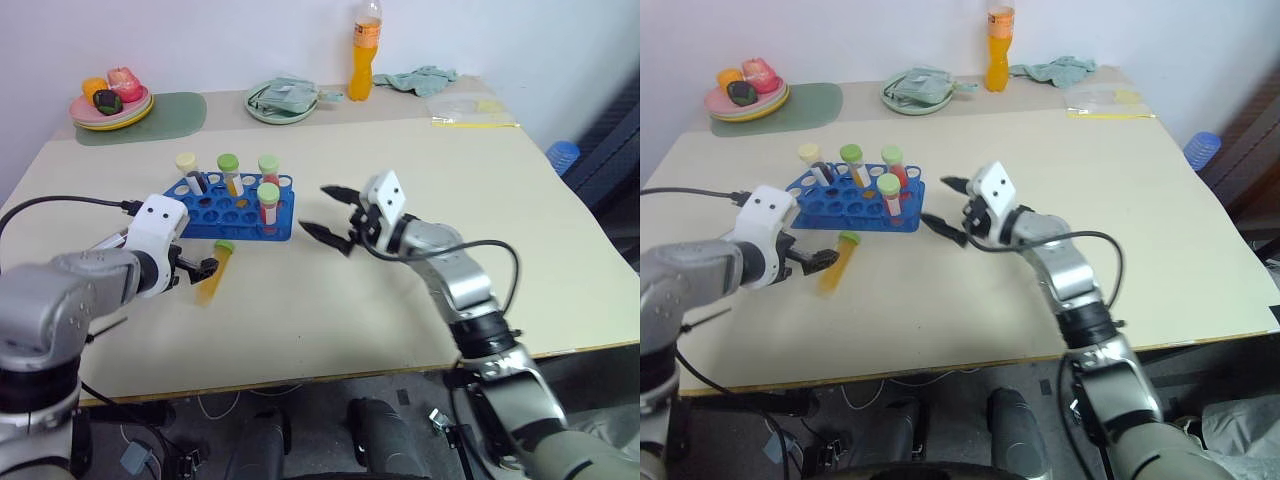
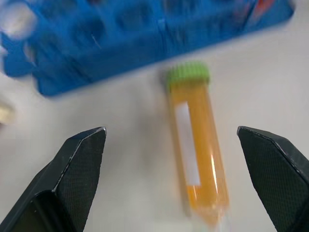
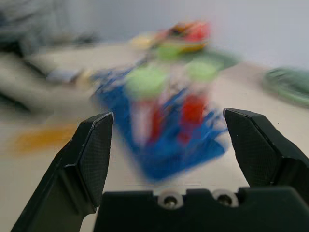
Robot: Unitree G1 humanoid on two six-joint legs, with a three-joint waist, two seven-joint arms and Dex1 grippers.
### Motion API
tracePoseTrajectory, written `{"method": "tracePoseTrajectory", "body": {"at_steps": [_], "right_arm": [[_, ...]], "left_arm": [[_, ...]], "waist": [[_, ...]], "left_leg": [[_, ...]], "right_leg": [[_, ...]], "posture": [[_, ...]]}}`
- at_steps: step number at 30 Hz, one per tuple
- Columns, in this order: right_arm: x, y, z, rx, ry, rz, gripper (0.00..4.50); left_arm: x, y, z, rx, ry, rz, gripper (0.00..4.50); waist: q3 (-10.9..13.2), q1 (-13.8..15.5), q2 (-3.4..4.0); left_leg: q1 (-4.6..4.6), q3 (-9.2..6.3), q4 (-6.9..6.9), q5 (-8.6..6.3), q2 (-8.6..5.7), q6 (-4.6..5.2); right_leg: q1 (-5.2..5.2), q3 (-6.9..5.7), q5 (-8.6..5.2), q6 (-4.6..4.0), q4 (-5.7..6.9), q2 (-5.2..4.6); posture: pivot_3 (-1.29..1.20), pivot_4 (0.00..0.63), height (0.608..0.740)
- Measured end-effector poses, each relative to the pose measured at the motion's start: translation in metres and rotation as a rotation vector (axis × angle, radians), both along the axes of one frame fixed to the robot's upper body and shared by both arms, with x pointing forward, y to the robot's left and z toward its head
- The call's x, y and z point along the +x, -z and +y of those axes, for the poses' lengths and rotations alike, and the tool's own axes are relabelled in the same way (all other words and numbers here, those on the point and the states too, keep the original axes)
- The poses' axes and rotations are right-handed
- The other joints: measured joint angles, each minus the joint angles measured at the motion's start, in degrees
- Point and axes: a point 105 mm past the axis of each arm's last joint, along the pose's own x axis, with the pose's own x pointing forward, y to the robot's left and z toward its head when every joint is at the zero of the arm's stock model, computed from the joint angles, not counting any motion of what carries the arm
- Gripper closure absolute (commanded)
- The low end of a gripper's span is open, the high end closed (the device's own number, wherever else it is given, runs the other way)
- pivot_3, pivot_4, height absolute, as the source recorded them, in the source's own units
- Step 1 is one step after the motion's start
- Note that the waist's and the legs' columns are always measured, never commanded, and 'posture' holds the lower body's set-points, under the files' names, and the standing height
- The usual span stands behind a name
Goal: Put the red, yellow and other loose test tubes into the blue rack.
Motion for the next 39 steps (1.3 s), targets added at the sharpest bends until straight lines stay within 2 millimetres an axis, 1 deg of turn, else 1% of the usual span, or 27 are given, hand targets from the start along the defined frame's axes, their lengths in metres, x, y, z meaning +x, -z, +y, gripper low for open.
{"method": "tracePoseTrajectory", "body": {"at_steps": [2, 3, 6, 9, 13, 14, 15, 16, 18, 19, 21, 22, 24, 25, 26, 28, 29, 30, 33, 35, 37, 38, 39], "right_arm": [[-0.013, 0.002, -0.002, -0.041, -0.081, 0.033, 0.48], [-0.018, 0.001, 0.001, -0.048, -0.116, 0.032, 0.48], [-0.029, 0.006, 0.009, -0.074, -0.188, 0.036, 0.48], [-0.035, 0.016, 0.011, -0.094, -0.206, 0.054, 0.48], [-0.039, 0.019, 0.015, -0.087, -0.218, 0.055, 0.48], [-0.039, 0.019, 0.016, -0.086, -0.217, 0.052, 0.42], [-0.040, 0.019, 0.016, -0.085, -0.214, 0.048, 0.42], [-0.041, 0.019, 0.018, -0.085, -0.215, 0.044, 0.42], [-0.042, 0.018, 0.020, -0.080, -0.218, 0.039, 0.42], [-0.042, 0.018, 0.021, -0.080, -0.216, 0.037, 0.42], [-0.041, 0.018, 0.021, -0.080, -0.213, 0.037, 0.42], [-0.041, 0.018, 0.021, -0.081, -0.212, 0.037, 0.42], [-0.042, 0.019, 0.021, -0.081, -0.213, 0.037, 0.42], [-0.042, 0.019, 0.022, -0.080, -0.215, 0.036, 0.42], [-0.042, 0.019, 0.022, -0.081, -0.216, 0.036, 0.42], [-0.042, 0.021, 0.020, -0.080, -0.208, 0.040, 0.42], [-0.042, 0.021, 0.022, -0.077, -0.211, 0.040, 0.42], [-0.043, 0.022, 0.021, -0.076, -0.209, 0.042, 0.42], [-0.041, 0.027, 0.021, -0.065, -0.187, 0.061, 0.42], [-0.034, 0.033, 0.023, -0.047, -0.138, 0.082, 0.42], [-0.023, 0.043, 0.025, -0.035, -0.059, 0.116, 0.42], [-0.018, 0.049, 0.026, -0.028, -0.019, 0.132, 0.42], [-0.015, 0.052, 0.028, -0.019, 0.006, 0.142, 0.42]], "left_arm": [[0.010, -0.002, -0.005, -0.016, 0.022, 0.068, 0.00], [0.016, -0.002, -0.007, -0.016, 0.015, 0.096, 0.00], [0.028, 0.007, -0.008, 0.013, -0.025, 0.177, 0.00], [0.037, 0.013, -0.015, 0.019, -0.055, 0.244, 0.00], [0.045, 0.016, -0.028, 0.016, -0.068, 0.303, 0.00], [0.046, 0.017, -0.031, 0.019, -0.071, 0.315, 0.52], [0.047, 0.018, -0.034, 0.020, -0.078, 0.330, 0.77], [0.047, 0.021, -0.035, 0.021, -0.080, 0.341, 1.19], [0.045, 0.026, -0.037, 0.021, -0.087, 0.365, 2.22], [0.045, 0.026, -0.037, 0.023, -0.092, 0.367, 2.65], [0.043, 0.024, -0.034, 0.031, -0.102, 0.366, 3.70], [0.041, 0.023, -0.029, 0.043, -0.117, 0.364, 3.79], [0.035, 0.020, -0.016, 0.087, -0.125, 0.327, 3.79], [0.030, 0.017, -0.012, 0.107, -0.113, 0.290, 3.79], [0.020, 0.013, -0.006, 0.132, -0.078, 0.244, 3.79], [0.006, 0.003, -0.006, 0.101, -0.019, 0.170, 3.79], [0.002, -0.005, -0.007, 0.057, 0.007, 0.095, 3.79], [-0.002, -0.017, -0.009, 0.010, 0.039, -0.029, 3.79], [-0.004, -0.049, -0.015, -0.052, 0.084, -0.337, 3.79], [-0.004, -0.070, -0.017, -0.076, 0.070, -0.547, 3.79], [-0.002, -0.081, -0.022, -0.095, 0.028, -0.721, 3.79], [0.002, -0.082, -0.025, -0.125, -0.021, -0.802, 3.79], [0.005, -0.080, -0.027, -0.151, -0.068, -0.845, 3.79]], "waist": [[0.02, 0.12, -0.04], [0.02, 0.17, -0.04], [0.02, 0.35, -0.05], [0.05, 0.66, -0.10], [0.08, 0.78, -0.16], [0.08, 0.78, -0.16], [0.08, 0.75, -0.16], [0.08, 0.58, -0.16], [0.08, 0.36, -0.17], [0.08, 0.35, -0.16], [0.08, 0.37, -0.17], [0.08, 0.37, -0.17], [0.08, 0.28, -0.16], [0.09, 0.23, -0.16], [0.10, 0.08, -0.18], [0.10, 0.30, -0.19], [0.10, 0.39, -0.19], [0.10, 0.52, -0.18], [0.09, 1.41, -0.21], [0.08, 1.93, -0.20], [0.08, 2.36, -0.22], [0.07, 2.52, -0.21], [0.07, 2.54, -0.24]], "left_leg": [[0.00, -0.02, 0.03, 0.00, 0.00, 0.00], [0.01, -0.03, 0.03, 0.00, -0.02, 0.00], [-0.02, -0.05, 0.04, 0.01, -0.04, -0.02], [-0.11, -0.06, 0.09, 0.04, -0.09, -0.07], [-0.12, -0.08, 0.10, 0.07, -0.11, -0.12], [-0.12, -0.10, 0.09, 0.07, -0.11, -0.13], [-0.12, -0.10, 0.09, 0.07, -0.11, -0.14], [-0.12, -0.09, 0.08, 0.08, -0.10, -0.15], [-0.12, -0.10, 0.06, 0.10, -0.10, -0.18], [-0.12, -0.10, 0.05, 0.11, -0.09, -0.21], [-0.12, -0.10, 0.05, 0.24, -0.09, -0.44], [-0.12, -0.09, 0.05, 0.25, -0.10, -0.44], [-0.12, -0.09, 0.03, 0.25, -0.09, -0.45], [-0.13, -0.05, 0.00, 0.26, -0.09, -0.47], [-0.18, -0.02, -0.02, 0.29, -0.08, -0.53], [-0.19, 0.02, -0.01, 0.32, -0.08, -0.58], [-0.20, 0.03, 0.00, 0.32, -0.08, -0.58], [-0.19, 0.07, 0.00, 0.32, -0.08, -0.58], [-0.15, 0.20, 0.02, 0.29, -0.10, -0.53], [-0.08, 0.23, 0.02, 0.23, -0.09, -0.43], [-0.09, 0.20, 0.06, 0.23, -0.10, -0.42], [-0.08, 0.22, 0.07, 0.25, -0.14, -0.44], [-0.09, 0.22, 0.10, 0.25, -0.14, -0.44]], "right_leg": [[0.00, 0.04, 0.00, 0.00, 0.01, -0.01], [0.00, 0.04, 0.00, 0.00, 0.02, -0.04], [-0.02, 0.05, 0.01, 0.01, 0.01, -0.06], [-0.08, 0.05, 0.01, 0.02, 0.00, -0.13], [-0.09, 0.05, 0.02, 0.02, 0.01, -0.16], [-0.10, 0.05, 0.02, 0.02, 0.02, -0.15], [-0.10, 0.05, 0.02, 0.02, 0.02, -0.15], [-0.12, 0.06, 0.02, 0.02, 0.03, -0.15], [-0.16, 0.07, 0.02, 0.02, 0.05, -0.14], [-0.17, 0.07, 0.02, 0.02, 0.06, -0.14], [-0.17, 0.08, 0.02, 0.02, 0.06, -0.15], [-0.17, 0.09, 0.02, 0.02, 0.06, -0.16], [-0.19, 0.12, 0.02, 0.02, 0.06, -0.16], [-0.25, 0.17, 0.02, 0.02, 0.06, -0.15], [-0.31, 0.22, 0.02, 0.02, 0.06, -0.13], [-0.33, 0.24, 0.01, 0.01, 0.08, -0.14], [-0.33, 0.23, 0.02, 0.00, 0.04, -0.14], [-0.29, 0.23, 0.01, -0.01, 0.01, -0.17], [-0.12, 0.11, 0.02, -0.04, -0.09, -0.17], [-0.03, 0.12, 0.02, -0.08, -0.15, -0.15], [0.03, 0.10, 0.02, -0.08, -0.15, -0.15], [0.06, 0.11, 0.05, -0.06, -0.18, -0.18], [0.05, 0.12, 0.06, -0.05, -0.16, -0.17]], "posture": [[0.00, 0.150, 0.740], [0.00, 0.150, 0.740], [0.00, 0.150, 0.740], [0.00, 0.150, 0.740], [0.00, 0.150, 0.740], [0.00, 0.150, 0.740], [0.00, 0.150, 0.740], [0.00, 0.150, 0.740], [0.00, 0.150, 0.740], [0.00, 0.150, 0.740], [0.00, 0.150, 0.740], [0.00, 0.150, 0.740], [0.00, 0.150, 0.740], [0.00, 0.150, 0.740], [0.00, 0.150, 0.740], [0.00, 0.150, 0.740], [0.00, 0.150, 0.740], [0.00, 0.150, 0.740], [0.00, 0.150, 0.740], [0.00, 0.150, 0.740], [0.00, 0.150, 0.740], [0.00, 0.150, 0.740], [0.00, 0.150, 0.740]]}}
